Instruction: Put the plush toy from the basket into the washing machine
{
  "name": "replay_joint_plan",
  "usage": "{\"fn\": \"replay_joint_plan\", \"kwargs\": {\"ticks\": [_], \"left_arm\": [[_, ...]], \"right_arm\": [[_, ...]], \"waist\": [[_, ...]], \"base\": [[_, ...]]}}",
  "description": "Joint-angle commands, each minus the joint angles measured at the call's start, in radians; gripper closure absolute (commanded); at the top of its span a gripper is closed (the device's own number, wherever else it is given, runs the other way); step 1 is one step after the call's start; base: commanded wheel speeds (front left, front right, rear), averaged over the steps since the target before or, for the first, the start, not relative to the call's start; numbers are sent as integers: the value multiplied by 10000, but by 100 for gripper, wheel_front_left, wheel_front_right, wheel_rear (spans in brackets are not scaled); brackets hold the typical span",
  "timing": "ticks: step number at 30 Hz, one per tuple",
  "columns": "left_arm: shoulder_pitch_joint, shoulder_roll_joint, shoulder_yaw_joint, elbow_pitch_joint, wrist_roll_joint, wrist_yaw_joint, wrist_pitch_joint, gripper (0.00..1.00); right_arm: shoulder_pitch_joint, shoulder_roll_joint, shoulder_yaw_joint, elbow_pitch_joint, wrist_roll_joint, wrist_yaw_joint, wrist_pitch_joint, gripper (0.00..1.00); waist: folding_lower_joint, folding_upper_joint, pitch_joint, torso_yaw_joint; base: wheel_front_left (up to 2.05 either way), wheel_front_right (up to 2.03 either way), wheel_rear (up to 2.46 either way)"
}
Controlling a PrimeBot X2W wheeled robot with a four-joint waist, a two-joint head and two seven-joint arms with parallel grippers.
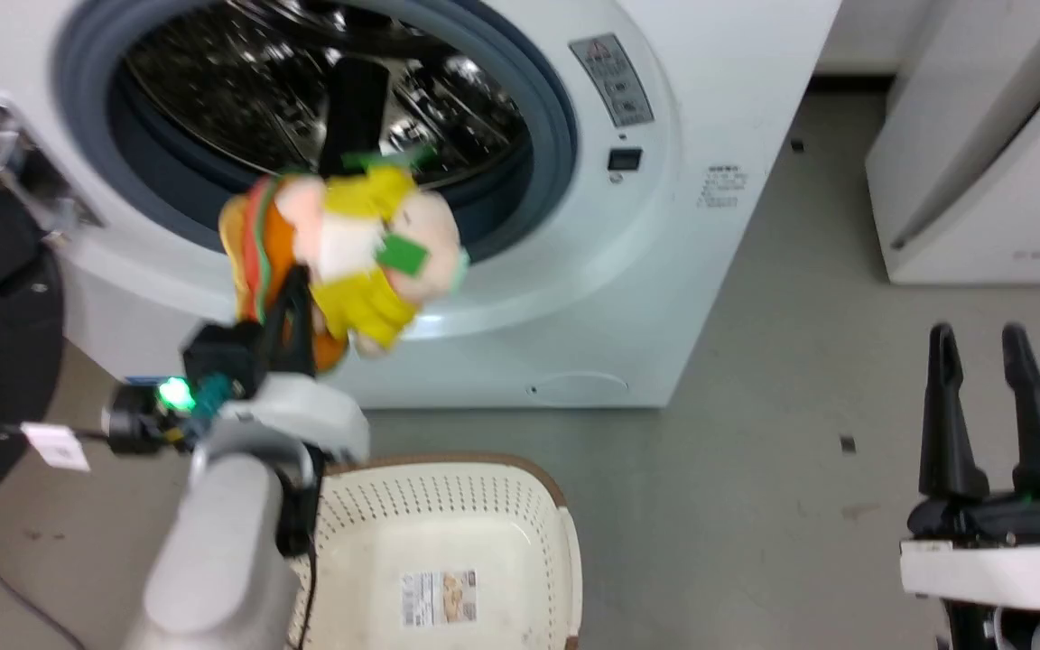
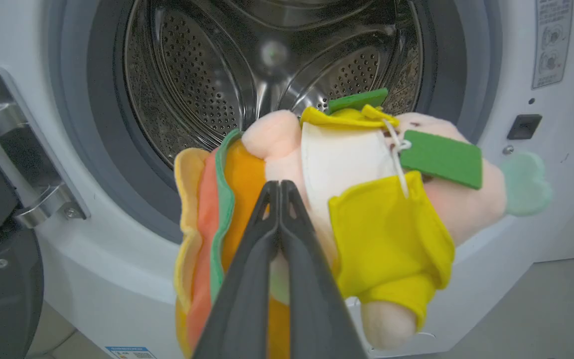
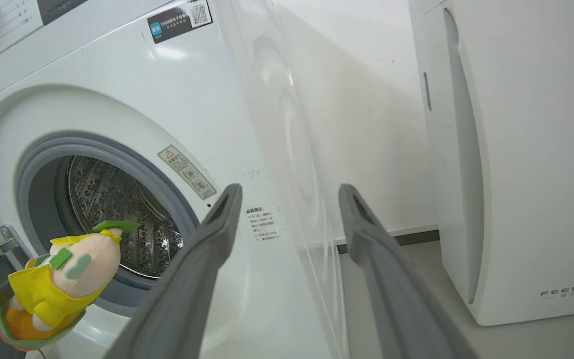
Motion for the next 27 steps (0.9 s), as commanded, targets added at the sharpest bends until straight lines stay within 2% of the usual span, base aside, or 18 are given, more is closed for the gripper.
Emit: {"fn": "replay_joint_plan", "kwargs": {"ticks": [1, 10, 27], "left_arm": [[-384, 115, 139, -43, 90, 54, -54, 100], [-2313, 663, 745, 512, 443, -50, -55, 100], [-5342, 1700, 1534, 1420, 747, 243, -55, 100]], "right_arm": [[-276, -4, 56, -92, 36, -7, -44, 0], [-1257, -4, 240, -369, 31, -7, -44, 0], [-2441, -4, 474, -574, 425, -7, -44, 0]], "waist": [[0, 0, 406, -222], [0, 0, 1939, -895], [0, 0, 4308, -2071]], "base": [[0, 0, 0], [0, 0, 0], [0, 0, 0]]}}
